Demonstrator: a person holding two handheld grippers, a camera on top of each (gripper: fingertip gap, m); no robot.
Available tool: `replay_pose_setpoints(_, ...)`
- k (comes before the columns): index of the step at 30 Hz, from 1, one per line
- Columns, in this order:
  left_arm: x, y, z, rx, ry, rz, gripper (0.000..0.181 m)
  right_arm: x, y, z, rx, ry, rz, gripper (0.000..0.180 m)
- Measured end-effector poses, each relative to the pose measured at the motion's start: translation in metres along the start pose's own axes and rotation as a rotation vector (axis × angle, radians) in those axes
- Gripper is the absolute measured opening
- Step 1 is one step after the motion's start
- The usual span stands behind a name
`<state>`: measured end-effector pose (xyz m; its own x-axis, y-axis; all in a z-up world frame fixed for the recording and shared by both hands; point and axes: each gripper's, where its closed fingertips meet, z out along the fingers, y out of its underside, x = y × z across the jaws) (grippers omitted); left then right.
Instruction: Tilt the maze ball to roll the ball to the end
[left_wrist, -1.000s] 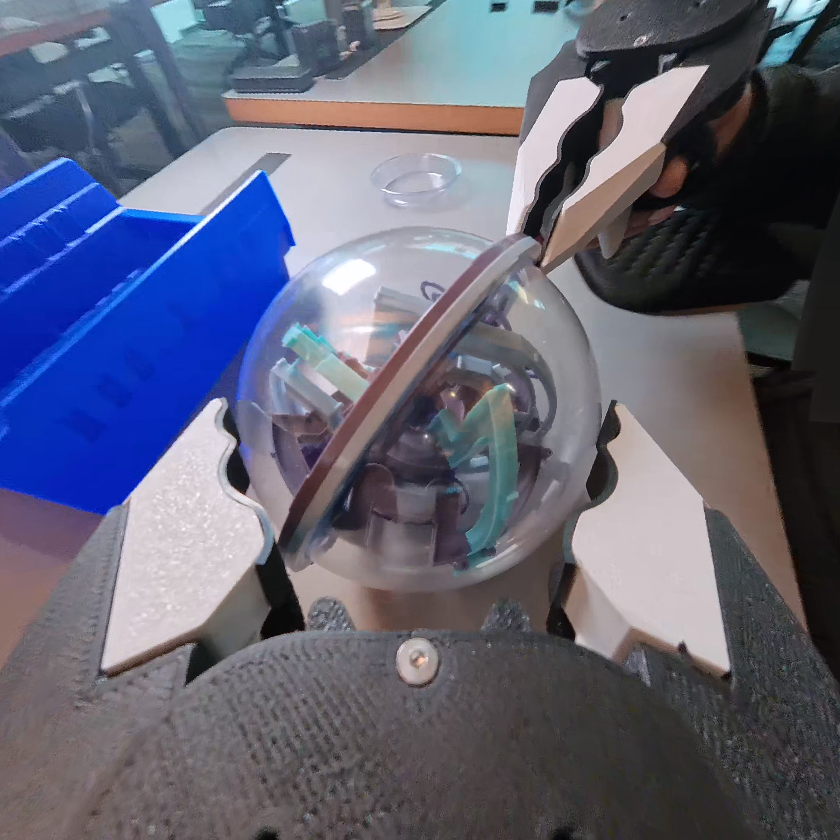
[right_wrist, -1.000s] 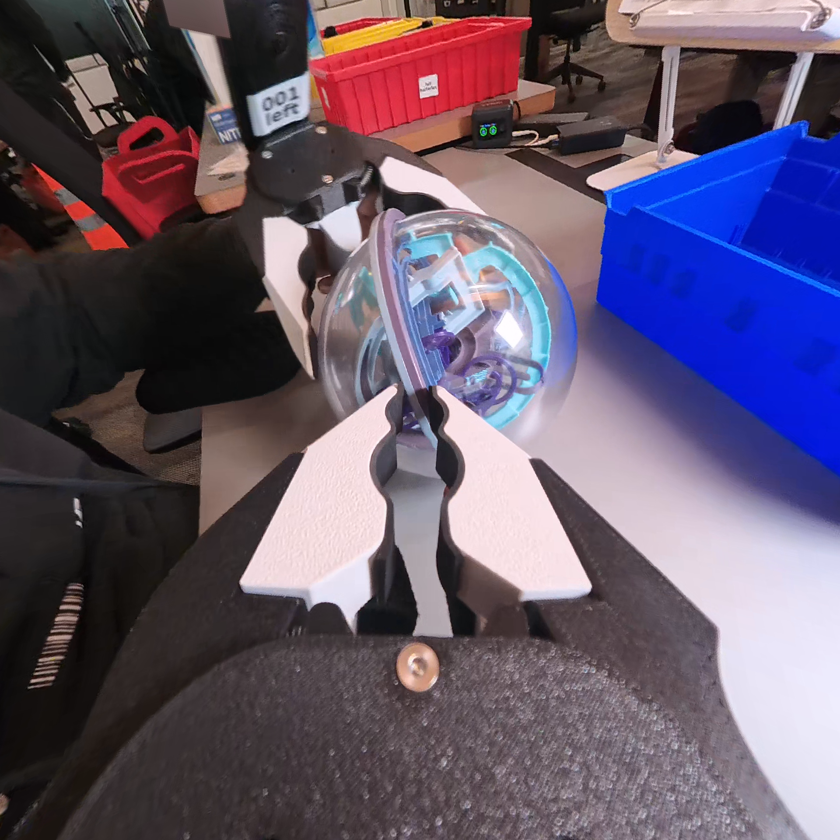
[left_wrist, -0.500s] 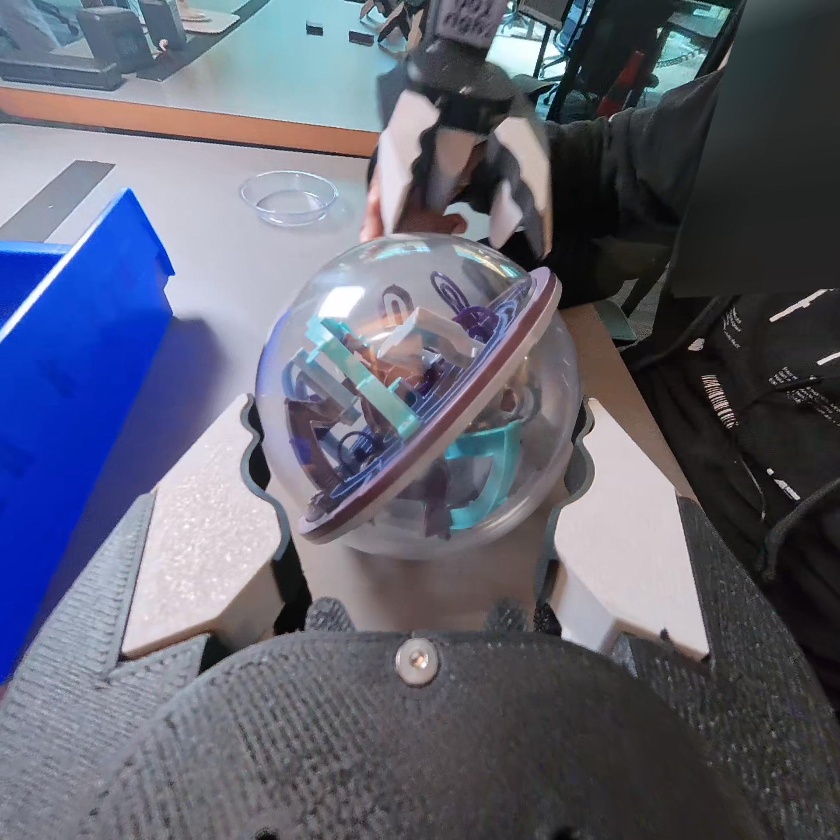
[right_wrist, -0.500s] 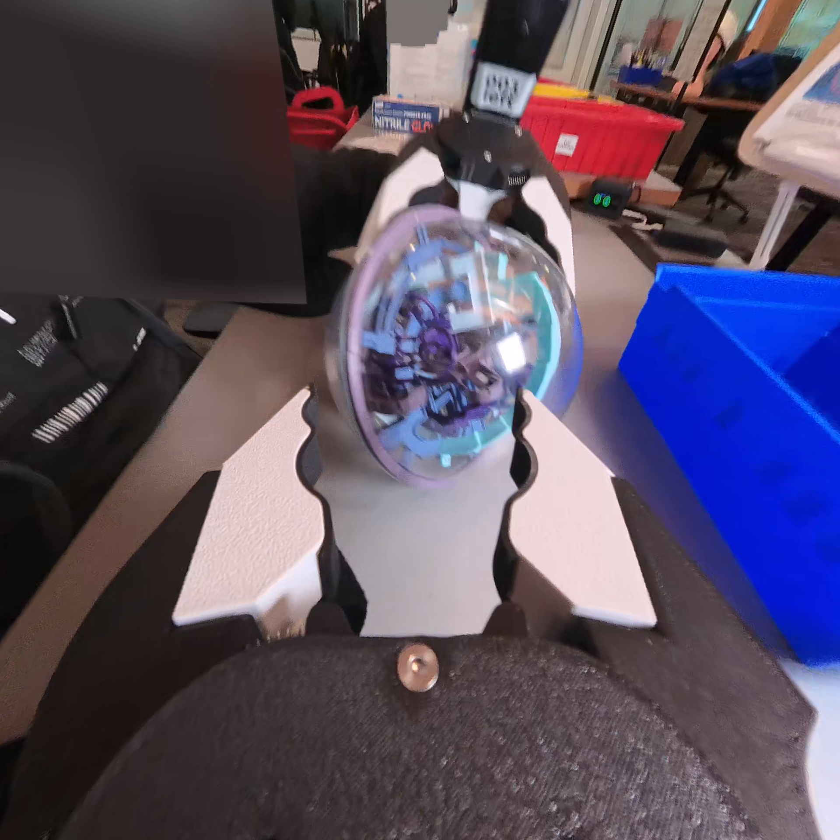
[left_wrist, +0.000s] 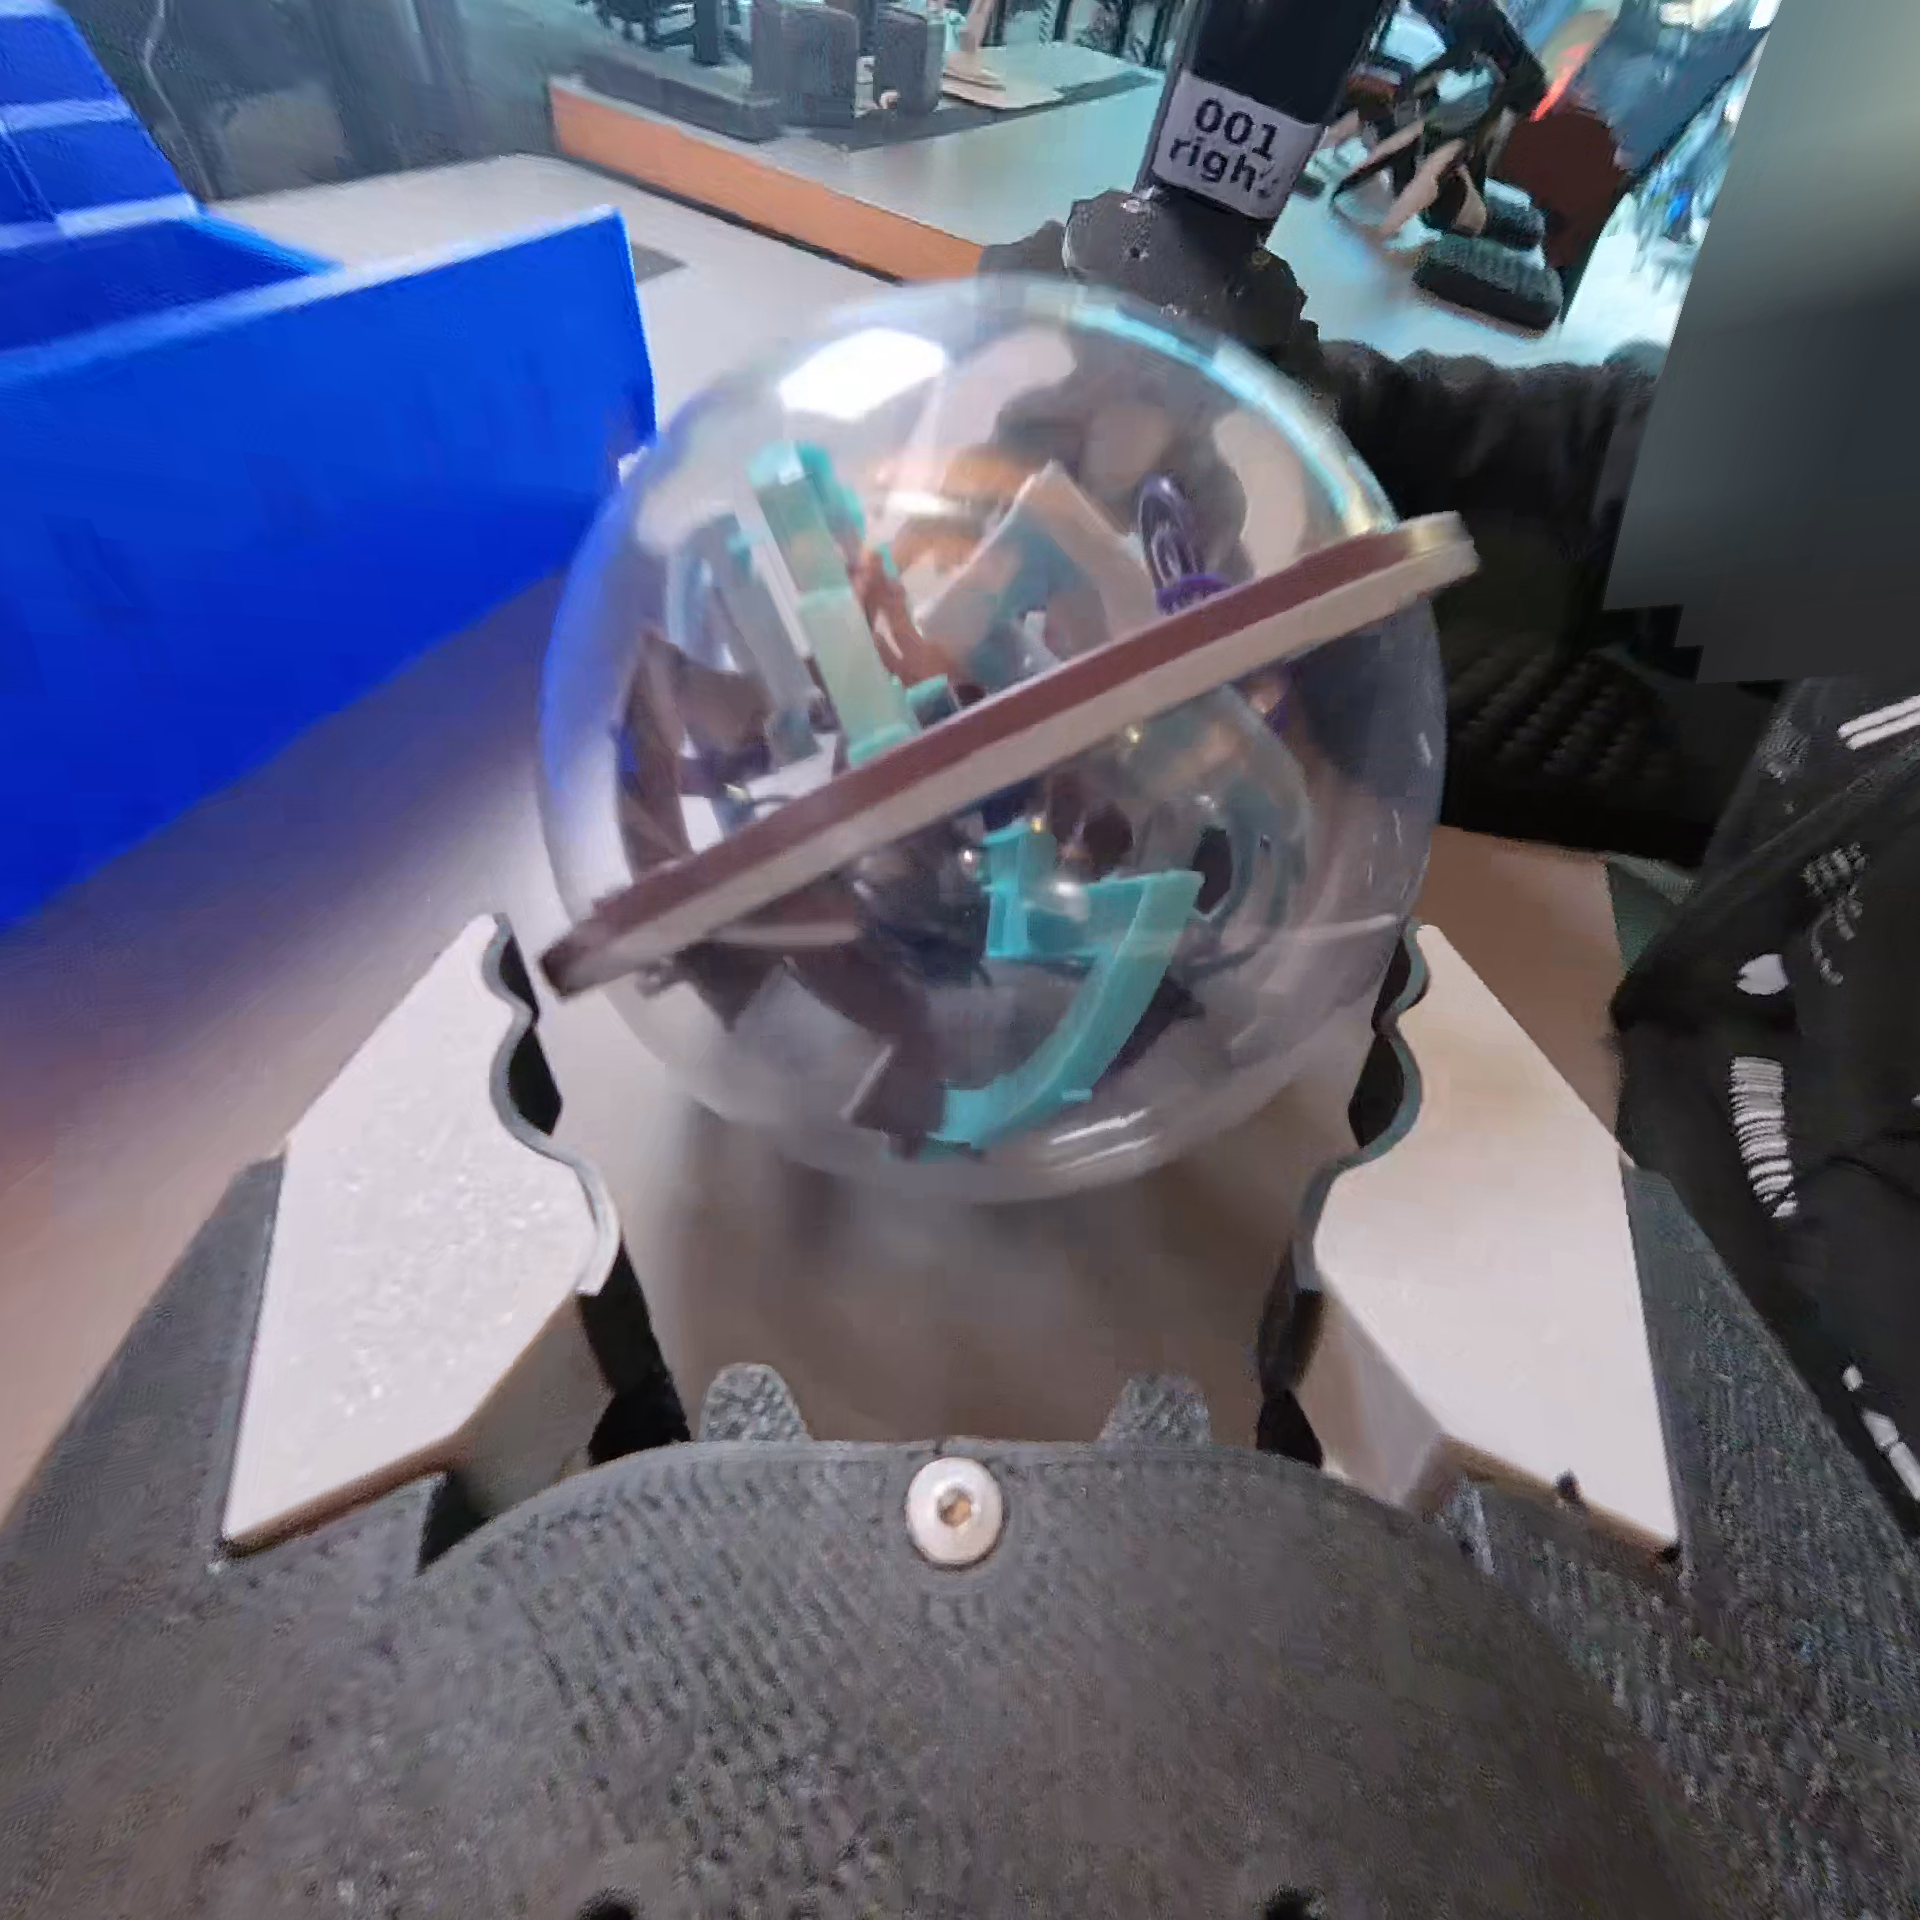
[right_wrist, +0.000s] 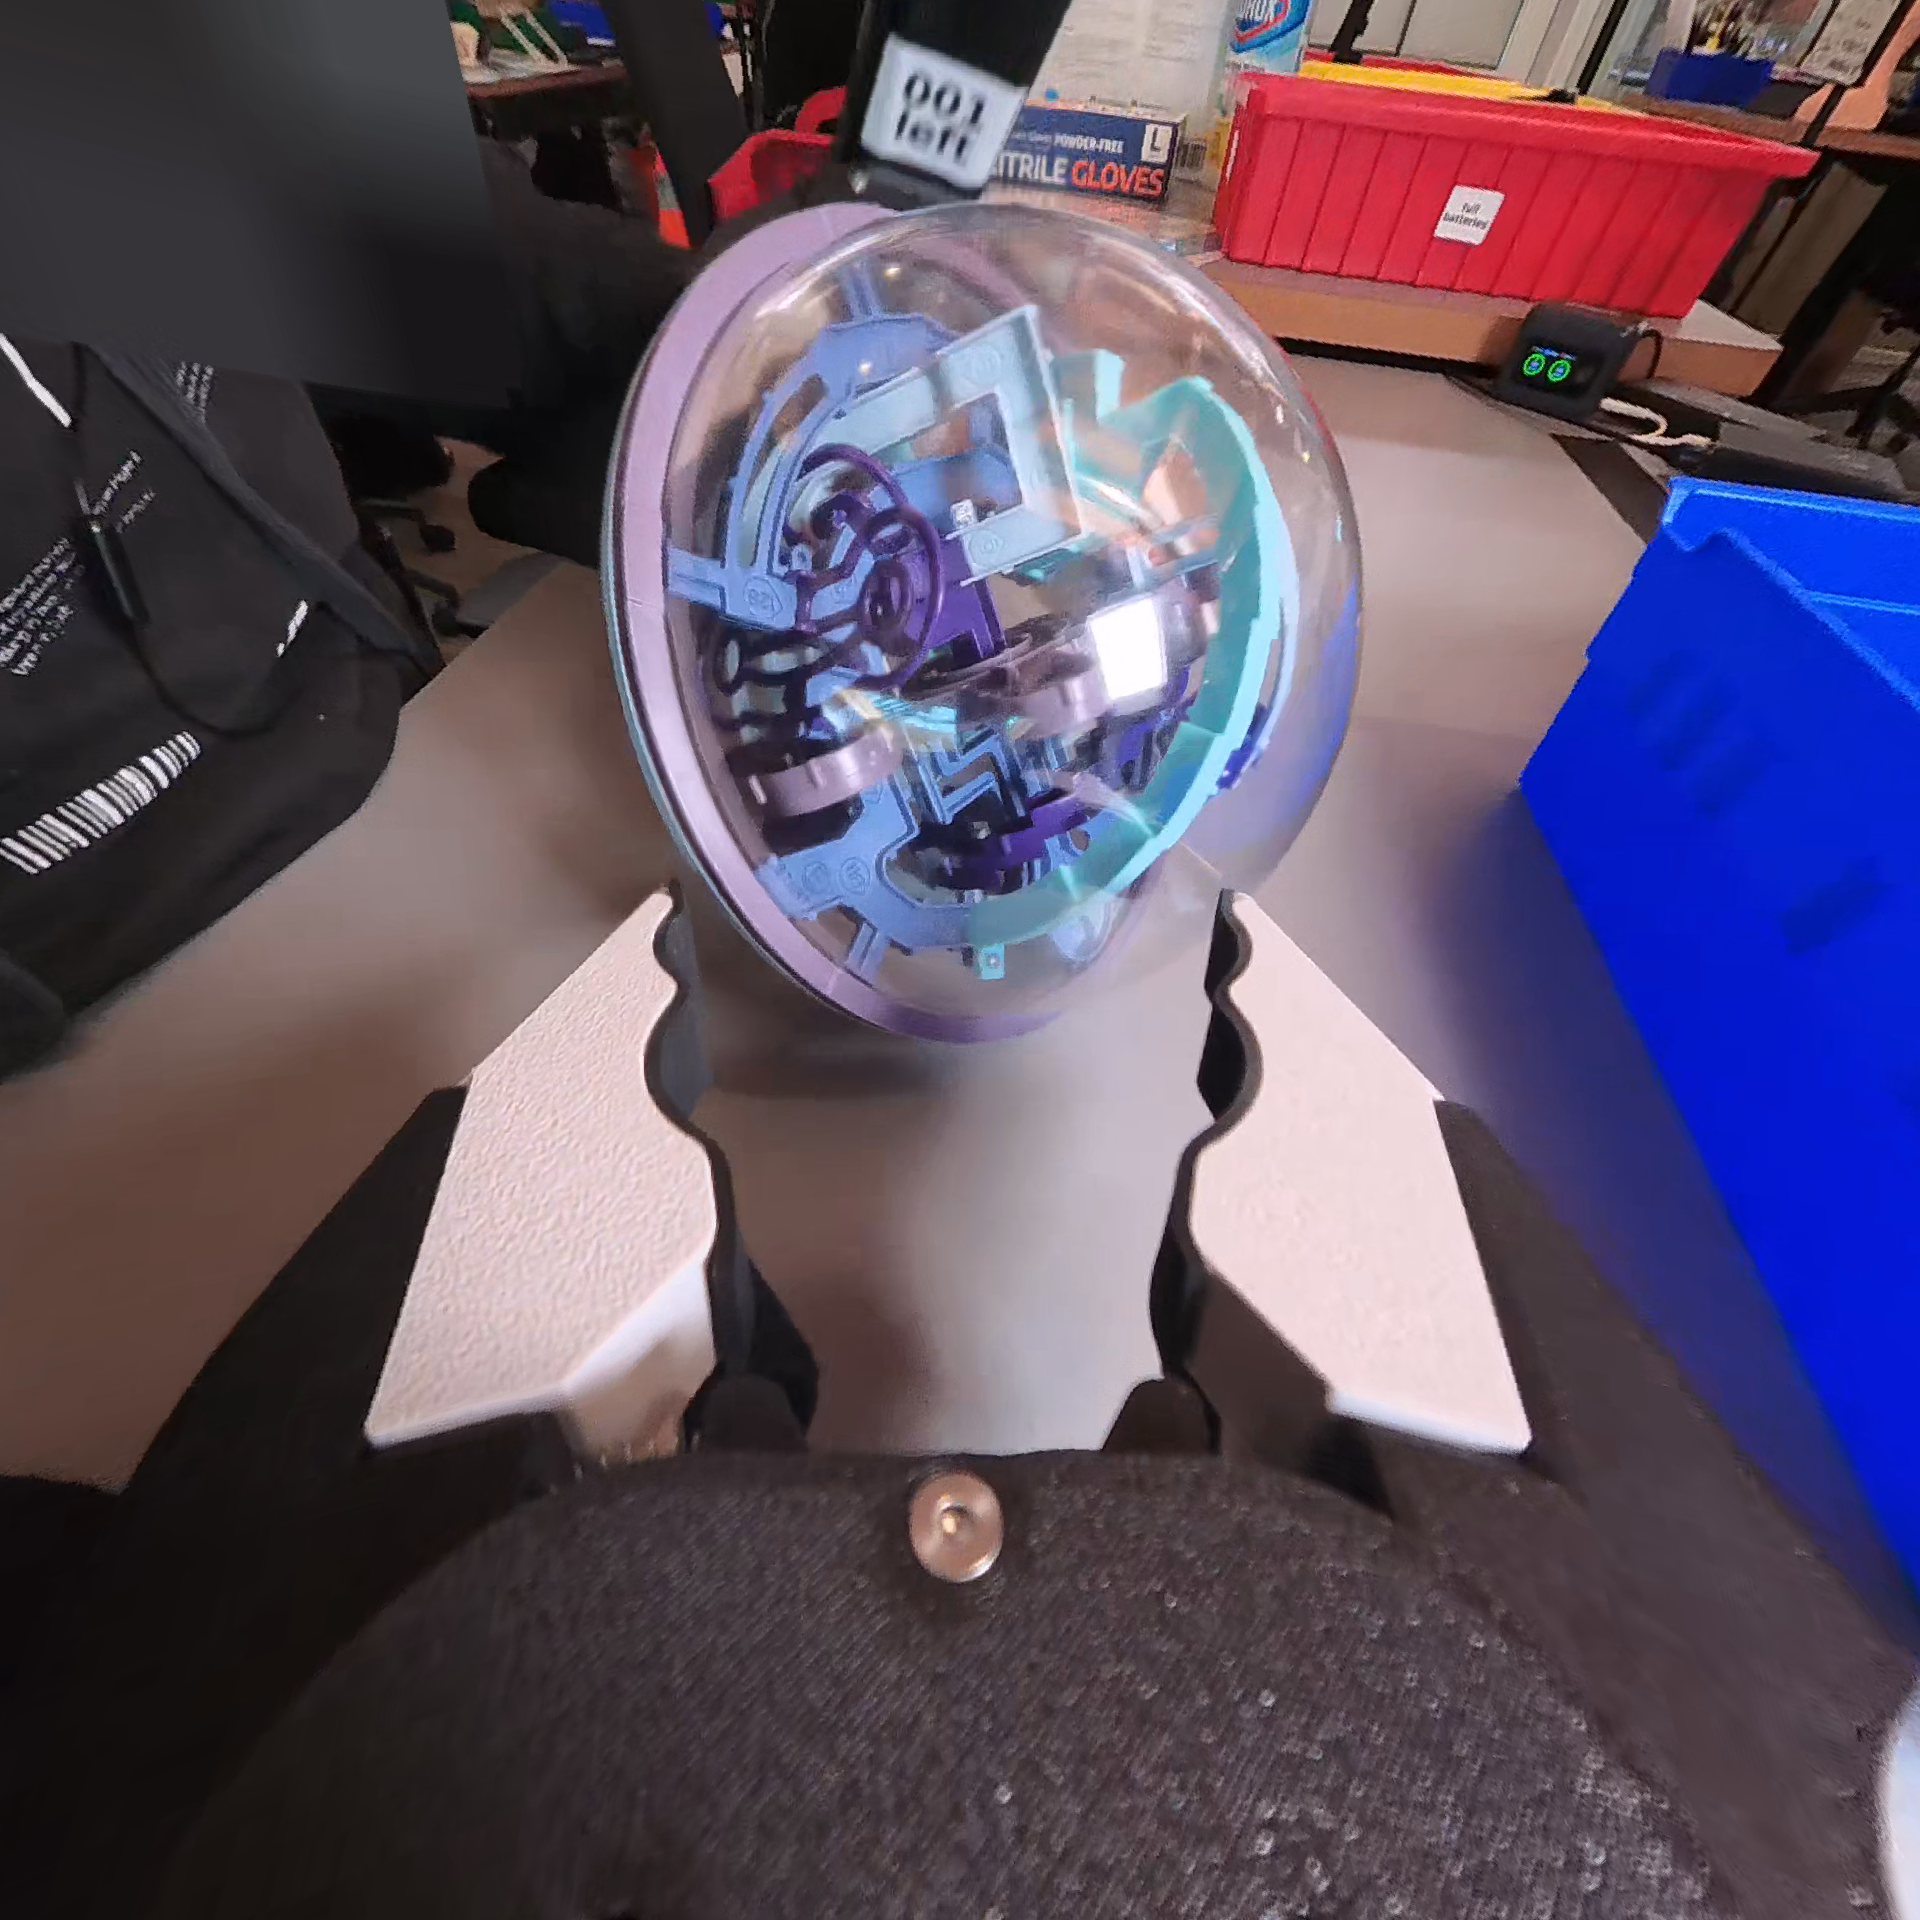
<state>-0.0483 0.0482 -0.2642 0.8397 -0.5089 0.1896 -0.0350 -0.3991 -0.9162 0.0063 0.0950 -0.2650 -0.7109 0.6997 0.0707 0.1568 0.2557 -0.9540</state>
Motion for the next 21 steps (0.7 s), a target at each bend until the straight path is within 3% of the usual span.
replay_pose_setpoints(6,0.002,-0.004,0.007,0.041,-0.022,-0.006,0.159,-0.001,0.009,0.003,-0.036,0.027,0.022,0.096)
replay_pose_setpoints(10,0.005,-0.016,0.004,0.002,0.002,0.100,0.159,-0.007,0.018,0.007,-0.092,0.032,0.030,0.088)
replay_pose_setpoints(13,0.011,-0.023,0.000,-0.026,0.086,0.139,0.158,-0.017,0.023,0.011,-0.139,0.017,0.024,0.077)
replay_pose_setpoints(21,0.009,-0.026,-0.009,-0.064,0.324,0.022,0.158,-0.024,0.028,0.021,-0.175,0.021,0.002,0.050)
